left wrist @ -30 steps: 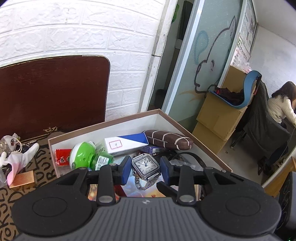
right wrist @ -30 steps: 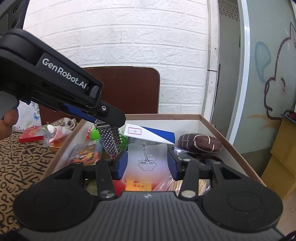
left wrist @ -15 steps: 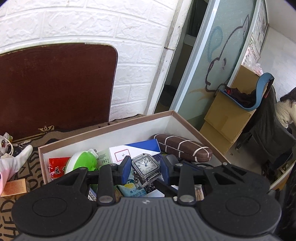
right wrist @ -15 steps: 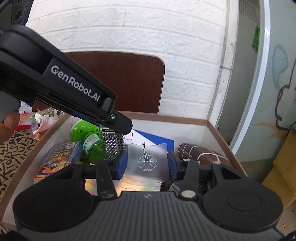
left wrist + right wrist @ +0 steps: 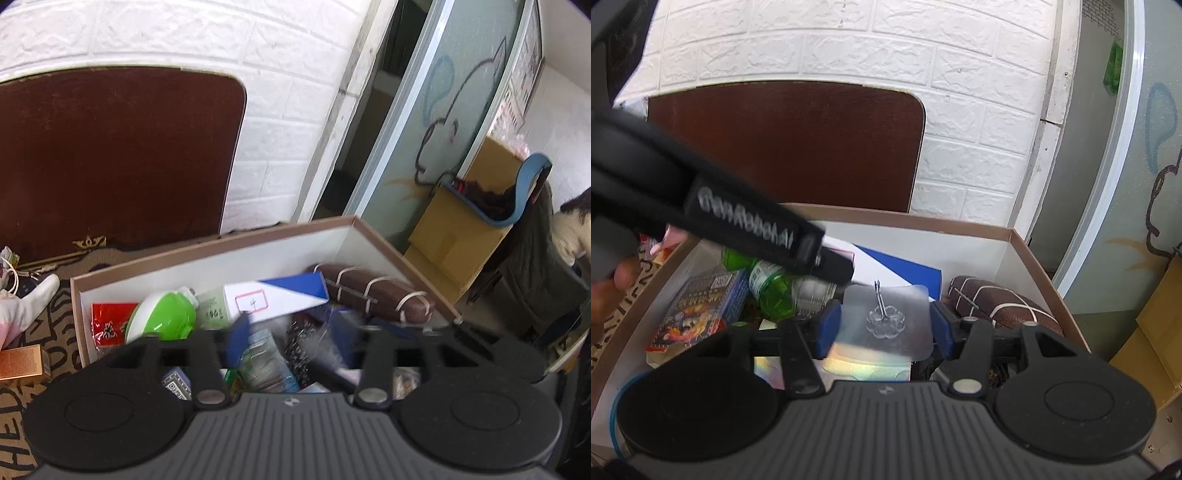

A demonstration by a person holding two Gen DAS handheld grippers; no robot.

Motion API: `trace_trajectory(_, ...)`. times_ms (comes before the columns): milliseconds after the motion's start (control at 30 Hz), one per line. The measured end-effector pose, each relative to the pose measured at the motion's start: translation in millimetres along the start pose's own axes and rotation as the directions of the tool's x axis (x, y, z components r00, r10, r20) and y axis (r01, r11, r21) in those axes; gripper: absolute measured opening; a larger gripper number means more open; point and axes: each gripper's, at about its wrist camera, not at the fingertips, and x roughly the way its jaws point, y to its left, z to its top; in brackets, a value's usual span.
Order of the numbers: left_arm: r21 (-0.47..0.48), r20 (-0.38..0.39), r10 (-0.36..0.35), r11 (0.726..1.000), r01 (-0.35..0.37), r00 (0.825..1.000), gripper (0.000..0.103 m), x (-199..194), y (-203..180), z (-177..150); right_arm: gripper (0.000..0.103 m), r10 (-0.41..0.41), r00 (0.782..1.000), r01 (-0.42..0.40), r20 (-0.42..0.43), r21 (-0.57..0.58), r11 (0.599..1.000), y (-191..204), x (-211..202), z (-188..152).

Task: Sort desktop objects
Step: 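Lower the watch into the box and open the left gripper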

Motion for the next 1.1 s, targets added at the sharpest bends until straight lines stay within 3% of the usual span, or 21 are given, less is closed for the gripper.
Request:
trace_trajectory(67, 0.007, 0.029, 0.000, 1.000, 0.000, 1.000, 0.080, -6, -3, 1, 0.066, -0.009, 1.000, 0.009, 0.013, -0.003, 1.000, 2, -3, -1)
trace_trajectory(167, 0.014, 0.050, -0.011, 1.000, 0.010, 0.999, 0.088, -15, -5, 0, 0.084, -0.009, 0.999, 0.009, 0.034, -0.005, 1.000, 4, -10, -1)
trace_trajectory(233, 0.011, 0.051, -0.022, 1.000, 0.021, 0.998, 0.091, -19, -5, -2, 0.089, -0.015, 0.999, 0.015, 0.051, -0.002, 1.000, 6, -15, -1)
trace_trajectory(667, 0.021, 0.043, -0.002, 1.000, 0.001, 0.999, 0.093, -45, -12, -19, 0.090, -0.003, 0.998, 0.000, 0.066, 0.049, 0.999, 16, -48, -10)
trace_trajectory(1100, 0.067, 0.096, 0.004, 0.998, -0.011, 0.995, 0.094, -106, -21, -54, 0.091, 0.030, 0.995, -0.037, 0.091, 0.073, 0.997, 48, -92, -22)
